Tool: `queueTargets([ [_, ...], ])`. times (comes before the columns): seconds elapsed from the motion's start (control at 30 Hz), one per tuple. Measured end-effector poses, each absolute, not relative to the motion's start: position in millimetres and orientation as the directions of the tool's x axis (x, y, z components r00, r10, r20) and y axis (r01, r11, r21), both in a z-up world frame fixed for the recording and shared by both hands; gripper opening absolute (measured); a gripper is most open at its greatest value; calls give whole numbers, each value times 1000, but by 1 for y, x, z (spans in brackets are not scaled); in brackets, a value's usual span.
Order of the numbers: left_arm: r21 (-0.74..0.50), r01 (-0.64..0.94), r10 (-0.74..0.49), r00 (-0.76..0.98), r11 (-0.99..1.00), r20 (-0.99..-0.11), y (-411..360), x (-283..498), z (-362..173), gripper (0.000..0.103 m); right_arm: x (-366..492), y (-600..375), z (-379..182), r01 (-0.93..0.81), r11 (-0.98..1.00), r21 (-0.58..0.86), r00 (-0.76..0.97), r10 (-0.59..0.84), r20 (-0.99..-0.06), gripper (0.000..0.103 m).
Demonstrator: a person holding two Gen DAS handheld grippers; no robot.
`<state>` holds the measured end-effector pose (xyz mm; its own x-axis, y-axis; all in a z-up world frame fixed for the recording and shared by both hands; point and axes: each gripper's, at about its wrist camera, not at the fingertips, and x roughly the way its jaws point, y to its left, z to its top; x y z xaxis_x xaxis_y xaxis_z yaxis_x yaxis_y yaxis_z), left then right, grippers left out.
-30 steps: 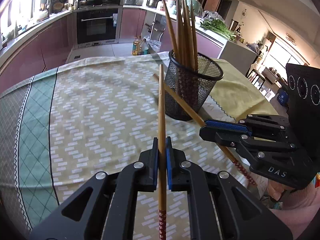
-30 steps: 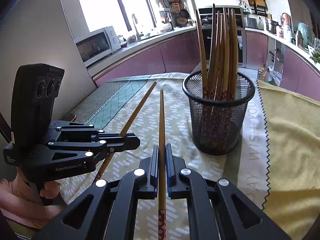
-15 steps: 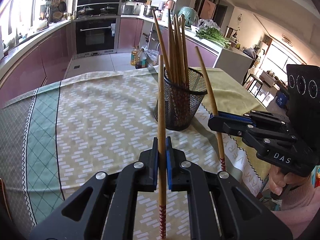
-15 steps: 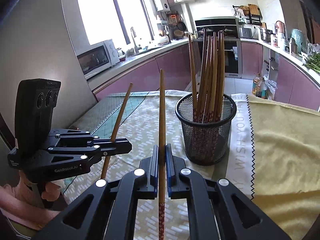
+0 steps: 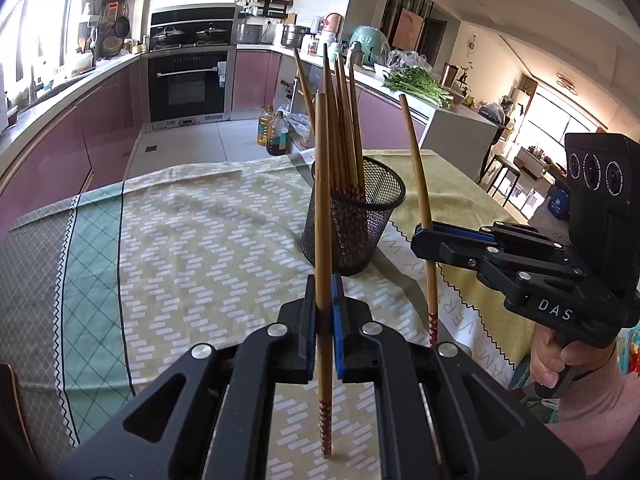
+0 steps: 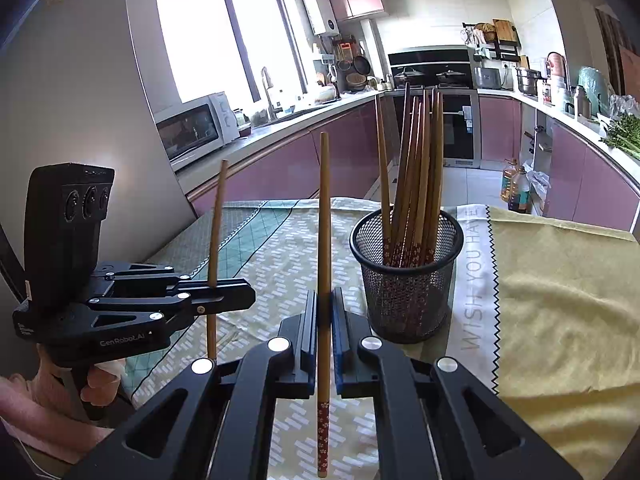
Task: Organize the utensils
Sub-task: 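Raise both held chopsticks upright and carry them toward the black mesh cup, then move both upright chopsticks over the mesh cup opening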
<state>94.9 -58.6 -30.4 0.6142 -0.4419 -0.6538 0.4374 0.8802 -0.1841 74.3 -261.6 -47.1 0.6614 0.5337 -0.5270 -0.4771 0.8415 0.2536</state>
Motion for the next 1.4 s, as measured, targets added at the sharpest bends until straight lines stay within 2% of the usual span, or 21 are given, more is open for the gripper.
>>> queueTargets([
  [1.4, -154, 465, -456, 657, 872, -600, -60, 94, -3, 7, 83, -268, -32, -462, 851, 249, 711, 523, -470, 6],
])
